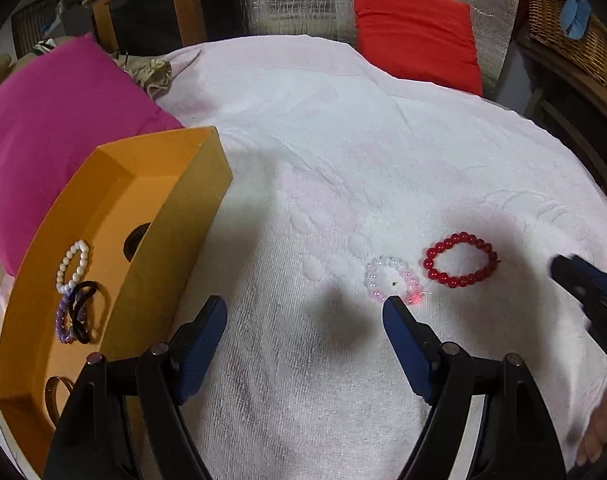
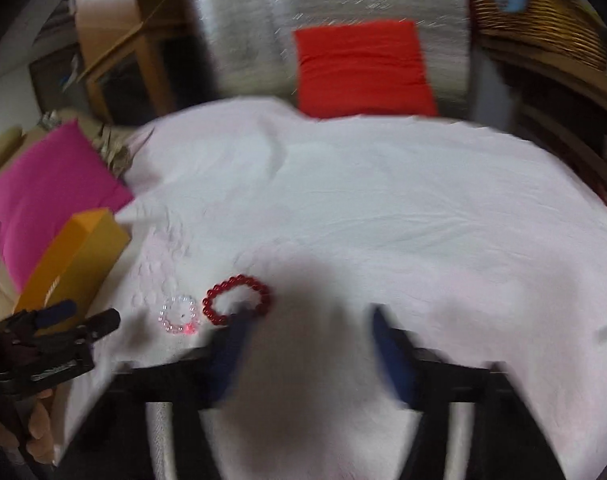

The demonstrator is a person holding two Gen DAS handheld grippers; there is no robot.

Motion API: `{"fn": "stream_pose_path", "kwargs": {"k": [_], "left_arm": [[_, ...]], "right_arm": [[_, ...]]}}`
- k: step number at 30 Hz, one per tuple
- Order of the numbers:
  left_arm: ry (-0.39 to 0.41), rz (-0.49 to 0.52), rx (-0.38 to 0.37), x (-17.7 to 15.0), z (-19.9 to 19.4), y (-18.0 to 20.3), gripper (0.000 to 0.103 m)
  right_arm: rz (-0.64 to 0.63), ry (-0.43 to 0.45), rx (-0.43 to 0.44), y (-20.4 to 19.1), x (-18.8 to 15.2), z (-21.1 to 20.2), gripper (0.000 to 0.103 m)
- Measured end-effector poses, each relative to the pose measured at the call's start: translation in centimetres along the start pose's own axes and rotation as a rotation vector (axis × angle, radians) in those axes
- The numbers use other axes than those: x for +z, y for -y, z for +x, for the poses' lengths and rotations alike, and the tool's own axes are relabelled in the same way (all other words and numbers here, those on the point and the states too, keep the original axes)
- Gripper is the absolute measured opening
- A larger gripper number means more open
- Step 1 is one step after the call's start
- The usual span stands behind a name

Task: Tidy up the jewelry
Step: 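Move both open tools back toward the pink and red bracelets on the towel, then grasp the pink crystal bracelet with the left tool while the right tool grasps the red bead bracelet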

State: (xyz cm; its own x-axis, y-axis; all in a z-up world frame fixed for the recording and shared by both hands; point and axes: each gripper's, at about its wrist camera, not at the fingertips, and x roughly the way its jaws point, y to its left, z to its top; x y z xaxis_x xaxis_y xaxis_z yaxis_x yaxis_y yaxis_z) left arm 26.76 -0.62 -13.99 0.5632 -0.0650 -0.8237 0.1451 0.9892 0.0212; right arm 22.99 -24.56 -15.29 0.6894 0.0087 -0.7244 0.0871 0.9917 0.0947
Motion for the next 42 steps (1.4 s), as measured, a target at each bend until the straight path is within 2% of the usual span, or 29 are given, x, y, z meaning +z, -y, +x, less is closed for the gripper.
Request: {"fn": "stream_pose_path", "kwargs": {"k": [5,12,15,16,17,19,21,23,27,36,42], "left_arm": [[0.008,0.063,-0.008,-0.2,0.2,0.5,0.08],[-0.005,0.045,0.004,0.1,1.0,-0.3,0.08],[-0.01,0.059,0.003,0.1,1.3,0.0,0.08],[-0.009,0.063,0.003,0.1,1.4,0.0,0.08],[-0.009,0.064,0.004,0.1,1.4,0.1,0.08],[-0.01,0.06,0.003,0.2,1.5,0.0,0.08],[-0.011,0.059,0.005,0.2,1.6,0.0,0.08],[-0.013,0.057,0.008,0.2,1.7,0.0,0.08],[-0.015,0.058,-0.012,0.3,1.9,0.3,0.08],[-0.027,0.092,-0.035,0.4,2.6,1.7,0.08],[-0.029,0.104,-0.047,0.6,3.2,2.2,0.08]], "right_arm": [[0.024,-0.042,0.064,-0.3,0.7,3.1,0.037],[-0.002,-0.12,0.049,-2.1,1.2,6.0,0.037],[-0.029,-0.109,0.008,-2.6,1.3,6.3,0.037],[-0.032,-0.113,0.001,-2.6,1.3,6.4,0.036],[-0.038,-0.111,-0.009,-2.6,1.2,6.5,0.028],[-0.054,-0.105,-0.026,-2.6,1.2,6.4,0.022],[-0.031,-0.107,-0.014,-2.1,1.2,6.2,0.013],[-0.003,-0.117,0.0,-1.4,1.2,5.8,0.013],[0.023,-0.126,-0.026,0.3,0.9,4.6,0.012],[0.159,-0.148,-0.047,6.7,-0.2,1.9,0.012],[0.253,-0.175,0.043,8.9,-0.3,1.5,0.015]]}}
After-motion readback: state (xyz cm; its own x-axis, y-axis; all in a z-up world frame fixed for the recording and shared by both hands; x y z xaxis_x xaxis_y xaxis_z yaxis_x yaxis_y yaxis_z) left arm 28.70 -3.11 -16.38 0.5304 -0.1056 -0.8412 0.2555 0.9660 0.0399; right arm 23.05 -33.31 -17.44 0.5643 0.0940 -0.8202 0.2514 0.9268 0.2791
